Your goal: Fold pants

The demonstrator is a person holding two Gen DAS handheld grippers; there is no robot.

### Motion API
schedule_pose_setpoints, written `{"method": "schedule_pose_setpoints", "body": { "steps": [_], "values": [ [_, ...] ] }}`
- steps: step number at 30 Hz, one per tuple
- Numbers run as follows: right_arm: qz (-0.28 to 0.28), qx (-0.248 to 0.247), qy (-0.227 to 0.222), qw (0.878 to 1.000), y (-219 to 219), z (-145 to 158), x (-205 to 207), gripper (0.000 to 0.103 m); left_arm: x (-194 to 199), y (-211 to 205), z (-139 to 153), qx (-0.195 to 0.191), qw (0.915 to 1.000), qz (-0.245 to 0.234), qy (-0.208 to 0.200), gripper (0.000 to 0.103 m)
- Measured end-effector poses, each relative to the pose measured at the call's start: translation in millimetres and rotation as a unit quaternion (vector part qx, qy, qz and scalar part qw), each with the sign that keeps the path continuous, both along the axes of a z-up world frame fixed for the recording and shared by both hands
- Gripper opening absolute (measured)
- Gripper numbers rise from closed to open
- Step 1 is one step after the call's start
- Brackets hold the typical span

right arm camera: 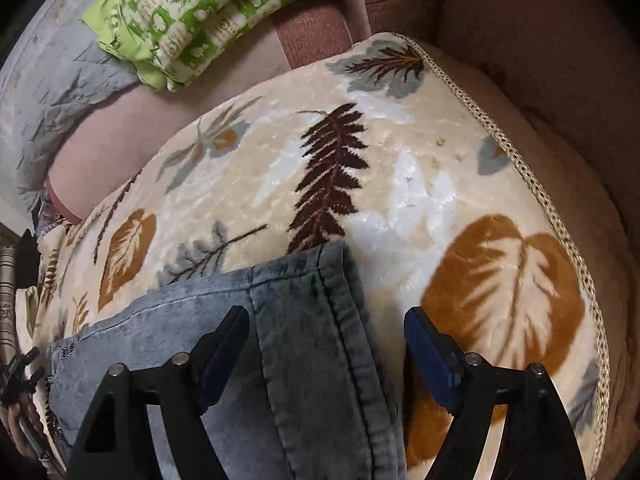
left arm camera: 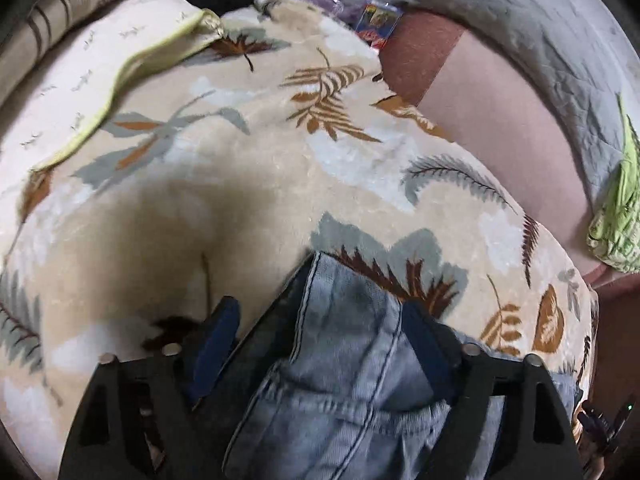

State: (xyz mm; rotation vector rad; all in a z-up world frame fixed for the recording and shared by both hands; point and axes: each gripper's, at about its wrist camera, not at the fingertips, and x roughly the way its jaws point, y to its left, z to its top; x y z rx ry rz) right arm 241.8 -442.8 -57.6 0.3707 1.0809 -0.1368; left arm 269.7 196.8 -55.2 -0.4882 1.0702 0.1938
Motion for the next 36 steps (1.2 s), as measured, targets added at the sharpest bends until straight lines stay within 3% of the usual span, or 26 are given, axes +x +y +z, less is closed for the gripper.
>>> {"method": "schedule_pose_setpoints", "body": {
  "steps": [1,3,4,7,8,9,11,12,13,14,16,18,19,20,21,22,25,32,36],
  "values": [
    [0.000,0.000,0.001,1.000,0,1,1,0.082,4,-2,-3,0.002,0.9999,-0.007,0.008,0.053],
    [0.002,0.002,0.004,1.000,-2,-1,6,0.082,13,-6,-9,0.015,0.9994,-0.022,0.024,0.029],
    [0.004,0.001,0.005,1.000,-2,0,7,0.082,15,-8,-11,0.026,0.9991,-0.024,0.025,0.026],
    [0.005,0.007,0.007,1.000,-3,1,13,0.082,17,-10,-12,0.027,0.9992,-0.024,0.017,0.028],
    [0.004,0.005,0.011,1.000,-3,0,15,0.082,19,-13,-13,0.025,0.9992,-0.027,0.016,0.033],
    [0.004,0.001,0.017,1.000,-2,-3,18,0.081,19,-15,-13,0.018,0.9993,-0.032,0.011,0.047],
    [0.006,-0.010,0.045,0.999,0,-14,24,0.059,20,-21,-11,0.030,0.9988,-0.037,0.007,0.050],
    [0.008,-0.014,0.049,0.999,1,-16,26,0.057,21,-26,-10,0.050,0.9977,-0.043,0.012,0.039],
    [0.010,-0.020,0.043,0.999,2,-15,26,0.042,22,-28,-11,0.061,0.9969,-0.048,0.014,0.011],
    [0.013,-0.016,0.037,0.999,2,-13,27,0.035,24,-29,-13,0.067,0.9961,-0.052,0.023,0.003],
    [0.012,-0.025,0.032,0.999,4,-7,29,0.035,23,-24,-15,0.060,0.9971,-0.040,0.025,0.003],
    [0.014,-0.041,0.023,0.999,6,-2,32,0.045,24,-18,-17,0.042,0.9983,-0.031,0.024,0.004],
    [0.015,-0.045,0.025,0.999,7,-2,36,0.073,24,-17,-18,0.042,0.9984,-0.032,0.023,0.004],
    [0.014,-0.043,0.028,0.999,7,-4,39,0.079,24,-19,-18,0.048,0.9980,-0.035,0.022,0.004],
    [0.018,-0.035,0.026,0.999,9,-8,41,0.075,24,-21,-18,0.056,0.9974,-0.040,0.021,0.004],
    [0.029,-0.028,0.032,0.999,13,-13,46,0.056,24,-24,-16,0.071,0.9962,-0.047,0.019,0.003],
    [0.029,-0.030,0.031,0.999,17,-14,49,0.020,20,-23,-7,0.077,0.9962,-0.042,0.002,0.002],
    [0.022,-0.029,-0.033,0.999,17,41,19,0.019,-16,-14,46,0.042,0.9966,-0.030,-0.064,0.002],
    [0.014,-0.019,-0.079,0.997,18,84,-15,0.019,-61,-11,92,0.029,0.9927,-0.032,-0.113,0.002]
  ]
}}
